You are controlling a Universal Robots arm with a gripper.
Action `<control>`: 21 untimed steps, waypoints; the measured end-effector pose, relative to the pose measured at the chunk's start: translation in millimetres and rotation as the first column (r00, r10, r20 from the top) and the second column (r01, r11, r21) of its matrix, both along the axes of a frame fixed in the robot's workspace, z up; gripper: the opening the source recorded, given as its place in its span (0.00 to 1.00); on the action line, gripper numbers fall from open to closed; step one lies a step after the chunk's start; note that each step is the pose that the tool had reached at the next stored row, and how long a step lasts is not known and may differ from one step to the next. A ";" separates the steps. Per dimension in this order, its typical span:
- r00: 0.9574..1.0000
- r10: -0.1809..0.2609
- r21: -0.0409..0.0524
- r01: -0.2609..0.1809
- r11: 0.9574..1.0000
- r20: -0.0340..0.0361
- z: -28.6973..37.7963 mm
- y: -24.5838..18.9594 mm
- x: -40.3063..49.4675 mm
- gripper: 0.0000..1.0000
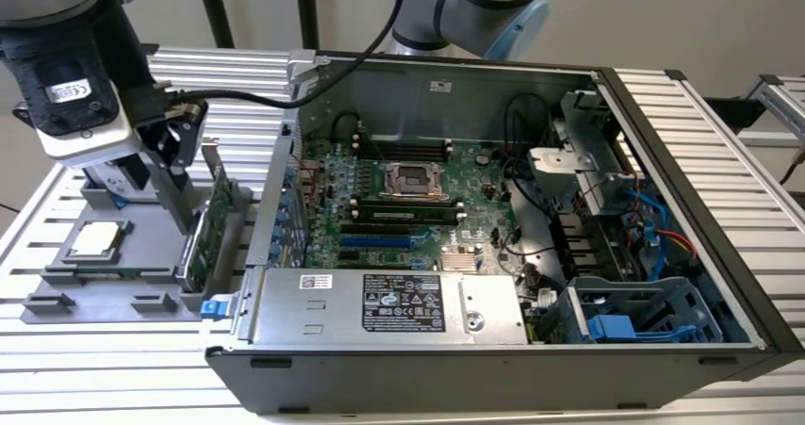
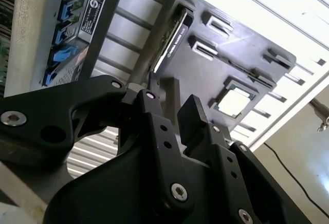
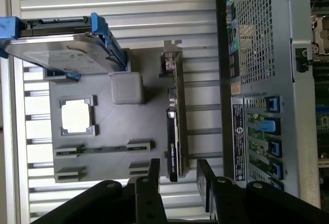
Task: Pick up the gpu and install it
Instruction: 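Pick up the gpu and move the gpu toward the slot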
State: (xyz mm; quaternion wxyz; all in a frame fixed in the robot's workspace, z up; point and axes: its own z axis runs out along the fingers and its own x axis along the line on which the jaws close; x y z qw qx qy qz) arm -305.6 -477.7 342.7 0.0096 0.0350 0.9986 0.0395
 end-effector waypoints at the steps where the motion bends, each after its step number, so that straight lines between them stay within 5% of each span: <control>1: 1.000 0.000 0.000 0.000 1.000 0.000 -0.4 0.0 0.0 1.00; 21: 1.000 0.000 0.000 0.000 1.000 0.000 -9.6 0.0 0.0 1.00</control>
